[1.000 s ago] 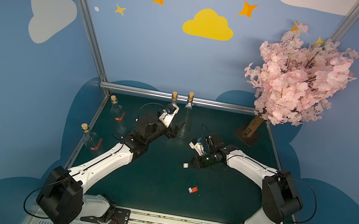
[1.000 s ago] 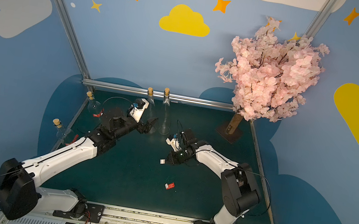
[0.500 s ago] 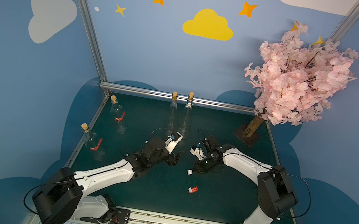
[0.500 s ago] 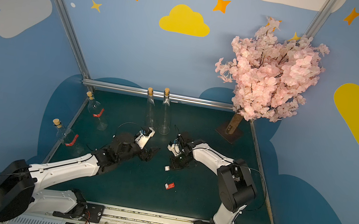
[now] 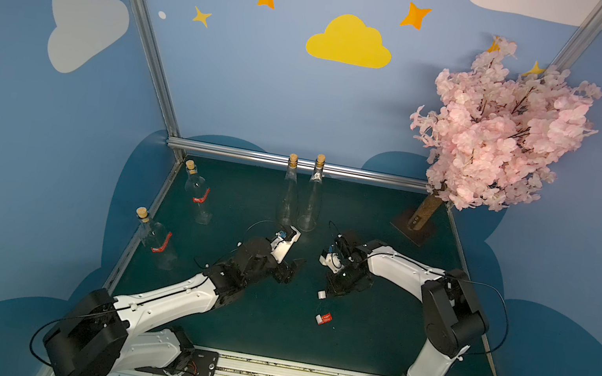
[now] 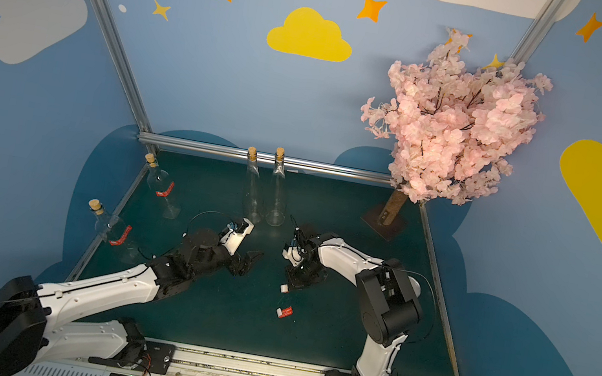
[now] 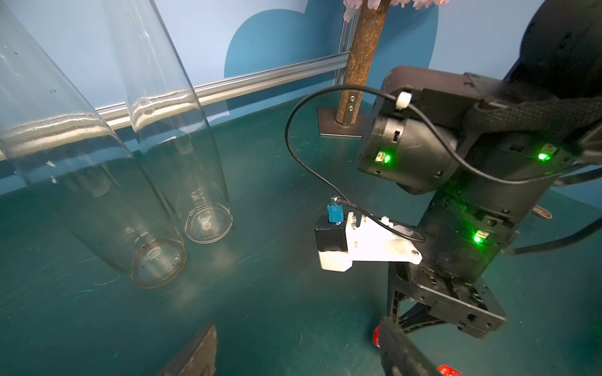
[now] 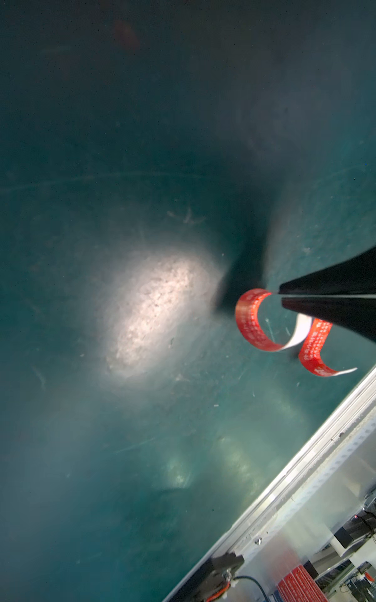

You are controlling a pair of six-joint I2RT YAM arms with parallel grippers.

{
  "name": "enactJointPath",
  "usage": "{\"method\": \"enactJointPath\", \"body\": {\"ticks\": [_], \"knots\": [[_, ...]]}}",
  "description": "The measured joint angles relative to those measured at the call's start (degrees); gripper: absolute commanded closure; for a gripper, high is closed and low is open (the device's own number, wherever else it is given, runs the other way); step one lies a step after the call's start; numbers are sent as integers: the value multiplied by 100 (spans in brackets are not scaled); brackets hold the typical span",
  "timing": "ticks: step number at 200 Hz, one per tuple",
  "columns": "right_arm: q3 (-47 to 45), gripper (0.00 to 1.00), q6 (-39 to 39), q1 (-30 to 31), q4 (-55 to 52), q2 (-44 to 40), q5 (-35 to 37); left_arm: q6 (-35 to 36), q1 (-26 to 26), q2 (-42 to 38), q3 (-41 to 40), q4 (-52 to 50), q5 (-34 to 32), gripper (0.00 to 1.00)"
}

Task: Remove the label from the bottle
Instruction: Place the label at the center of the board.

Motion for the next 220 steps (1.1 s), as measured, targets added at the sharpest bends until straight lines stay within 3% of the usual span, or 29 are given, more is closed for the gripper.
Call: {"method": "enactJointPath", "body": {"ticks": [45,220], "knots": [[28,77,72,44,-57,26,254,-66,-2,-2,-31,15,92,24],[326,84,420,286,-372,293,1410,-127,-68,-197,-177,-4,201,24]]}}
